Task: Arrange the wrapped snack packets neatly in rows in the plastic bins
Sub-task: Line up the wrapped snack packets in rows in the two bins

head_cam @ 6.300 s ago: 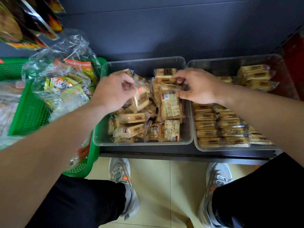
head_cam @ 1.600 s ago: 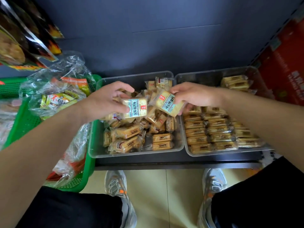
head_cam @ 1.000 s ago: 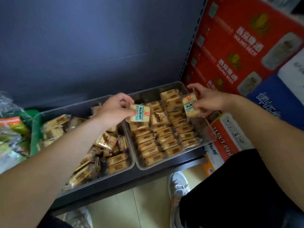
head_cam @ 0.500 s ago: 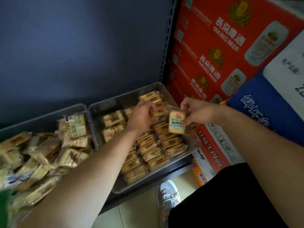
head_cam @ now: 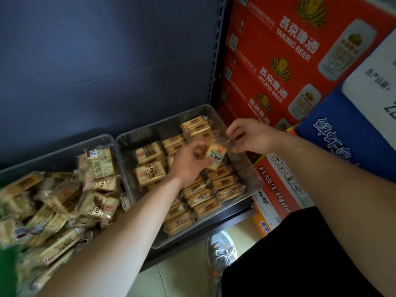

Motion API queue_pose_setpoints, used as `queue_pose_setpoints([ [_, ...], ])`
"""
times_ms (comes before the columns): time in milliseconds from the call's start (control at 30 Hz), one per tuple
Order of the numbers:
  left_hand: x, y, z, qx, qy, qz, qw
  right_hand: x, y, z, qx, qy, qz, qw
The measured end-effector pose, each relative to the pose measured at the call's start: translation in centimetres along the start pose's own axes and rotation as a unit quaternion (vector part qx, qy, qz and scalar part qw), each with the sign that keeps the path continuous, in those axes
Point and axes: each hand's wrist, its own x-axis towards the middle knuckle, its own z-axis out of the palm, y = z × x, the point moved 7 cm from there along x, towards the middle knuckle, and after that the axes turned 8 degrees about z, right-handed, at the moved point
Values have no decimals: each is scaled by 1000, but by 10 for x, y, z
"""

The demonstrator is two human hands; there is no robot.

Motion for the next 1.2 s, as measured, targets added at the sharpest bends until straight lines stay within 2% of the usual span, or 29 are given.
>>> queue_pose_setpoints([
  [100, 1, -10, 3, 129, 3, 25, 991, 2, 2, -1, -81, 23, 5, 996],
  [233, 8, -1, 7, 253, 82, 78, 961, 3, -2, 0, -113, 42, 1, 993],
  [367, 9, 9, 13, 394, 116, 196, 890, 6, 0, 0, -139, 41, 3, 989],
  [433, 7, 7, 12, 412, 134, 238, 869, 7, 0, 1, -149, 41, 0, 988],
  [500, 8, 6, 11, 404, 135, 258, 867, 9, 0, 2, -162, 40, 1, 986],
  [600, 11, 5, 22, 420, 74, 289, 857, 11, 0, 3, -170, 41, 5, 985],
  [667, 15, 5, 24, 439, 60, 291, 848, 11, -2, 4, -173, 41, 5, 984],
  [800, 17, 1, 17, 433, 93, 245, 862, 11, -2, 5, -176, 36, 10, 984],
  [933, 16, -12, 20, 332, 94, 155, 926, 11, -3, 6, -180, 38, 10, 983],
  [1200, -11, 20, -14, 229, -35, 59, 971, 1, -36, 11, -240, 57, -28, 969],
])
